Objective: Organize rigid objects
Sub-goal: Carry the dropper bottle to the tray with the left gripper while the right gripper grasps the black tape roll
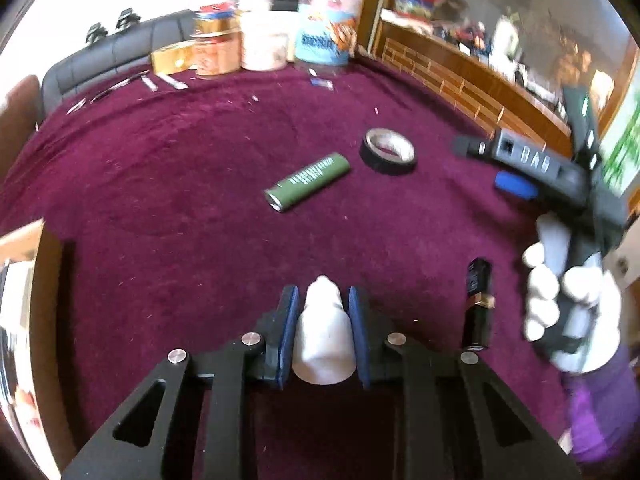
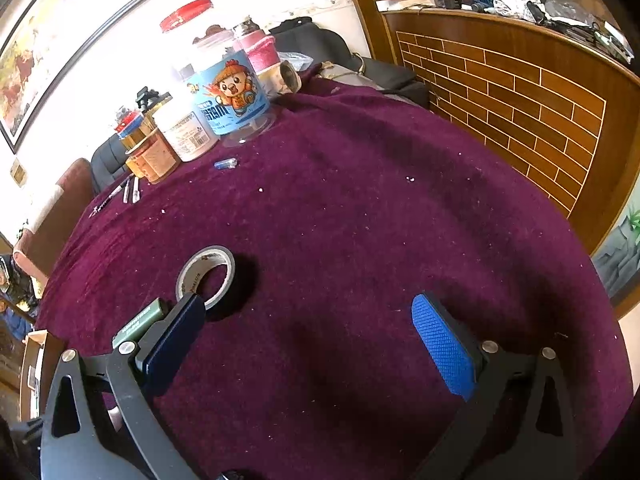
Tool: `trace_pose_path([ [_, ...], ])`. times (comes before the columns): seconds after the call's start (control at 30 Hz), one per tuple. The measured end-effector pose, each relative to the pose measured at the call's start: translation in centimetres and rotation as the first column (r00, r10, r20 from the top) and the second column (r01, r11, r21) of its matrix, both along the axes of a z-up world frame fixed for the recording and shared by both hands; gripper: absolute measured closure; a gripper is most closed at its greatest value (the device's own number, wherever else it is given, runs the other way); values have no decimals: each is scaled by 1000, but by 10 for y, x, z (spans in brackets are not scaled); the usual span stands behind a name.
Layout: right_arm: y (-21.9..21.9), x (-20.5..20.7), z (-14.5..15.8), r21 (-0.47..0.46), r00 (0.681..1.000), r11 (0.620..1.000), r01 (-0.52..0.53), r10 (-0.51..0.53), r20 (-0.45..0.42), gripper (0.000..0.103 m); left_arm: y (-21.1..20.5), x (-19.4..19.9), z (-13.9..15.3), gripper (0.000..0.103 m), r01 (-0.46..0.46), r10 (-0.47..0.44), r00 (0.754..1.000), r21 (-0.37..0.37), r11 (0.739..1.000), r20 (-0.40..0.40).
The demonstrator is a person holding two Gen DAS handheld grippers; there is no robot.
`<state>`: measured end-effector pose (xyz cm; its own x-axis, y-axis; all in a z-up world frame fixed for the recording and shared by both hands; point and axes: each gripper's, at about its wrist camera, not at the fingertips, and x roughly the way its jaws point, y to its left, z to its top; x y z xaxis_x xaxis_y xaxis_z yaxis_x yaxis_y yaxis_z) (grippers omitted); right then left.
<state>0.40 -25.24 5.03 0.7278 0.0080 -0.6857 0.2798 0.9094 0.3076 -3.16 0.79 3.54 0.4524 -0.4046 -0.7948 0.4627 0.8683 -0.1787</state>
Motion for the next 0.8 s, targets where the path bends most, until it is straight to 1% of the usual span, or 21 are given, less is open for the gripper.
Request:
trace_pose_path([
  [0.07,3,-3,7,15,1000,1000,-17,16,27,0,15,-3,10,82,-17,17,1000,-50,999,-1],
  [0.1,8,-3,12,19,998,999,-46,45,38,0,23,-6,16,82,-26,26,1000,-76,997,3],
  [0.17,19,1,18,5,994,995,-101,101,35,0,37,-12,27,82,-37,39,999,-114,993,15],
  [0.23,38,13,22,-43,984,983,-179,179,-8,0,53,-18,38,81,-49,55,998,-145,988,36],
  [0.27,51,23,22,-98,973,968,-229,225,-53,1,59,-20,40,81,-54,61,997,-154,987,40],
  [0.3,62,30,21,-154,964,953,-263,253,-80,7,66,-23,44,81,-61,69,997,-165,984,44],
  [0.33,69,35,19,-193,958,939,-284,270,-97,9,74,-26,46,81,-69,79,996,-173,983,48],
  [0.37,81,44,16,-250,946,913,-321,297,-130,14,84,-30,48,81,-84,95,994,-180,980,53],
  [0.4,87,49,13,-273,939,899,-341,311,-150,22,94,-34,50,81,-99,111,992,-184,978,55],
  [0.43,92,54,9,-286,931,888,-360,323,-169,27,101,-34,50,81,-112,124,991,-190,975,55],
  [0.47,97,59,4,-291,922,878,-381,337,-192,38,113,-37,51,81,-133,145,988,-197,971,52],
  [0.5,103,66,-2,-297,911,866,-403,349,-219,45,124,-38,51,81,-153,166,985,-199,968,50],
  [0.53,107,67,-3,-340,913,850,-402,346,-216,46,133,-42,51,81,-173,186,981,-200,964,48],
  [0.57,112,70,-5,-356,907,837,-415,354,-226,52,142,-44,50,81,-192,205,978,-203,960,44],
  [0.6,114,71,-7,-350,899,831,-432,366,-240,68,153,-47,50,81,-217,230,972,-206,954,39],
  [0.63,116,74,-10,-335,889,828,-450,379,-257,77,164,-49,49,81,-242,255,966,-208,948,36],
  [0.67,118,75,-13,-341,884,821,-458,378,-276,84,175,-51,48,81,-266,279,960,-210,941,32],
  [0.7,119,75,-14,-355,884,815,-458,374,-280,87,186,-53,47,81,-292,305,952,-217,931,26],
  [0.73,118,74,-14,-351,884,817,-457,373,-281,89,199,-57,46,81,-320,333,943,-227,920,19],
  [0.8,111,70,-11,-306,888,841,-446,373,-270,95,218,-62,44,81,-361,375,927,-239,902,16],
])
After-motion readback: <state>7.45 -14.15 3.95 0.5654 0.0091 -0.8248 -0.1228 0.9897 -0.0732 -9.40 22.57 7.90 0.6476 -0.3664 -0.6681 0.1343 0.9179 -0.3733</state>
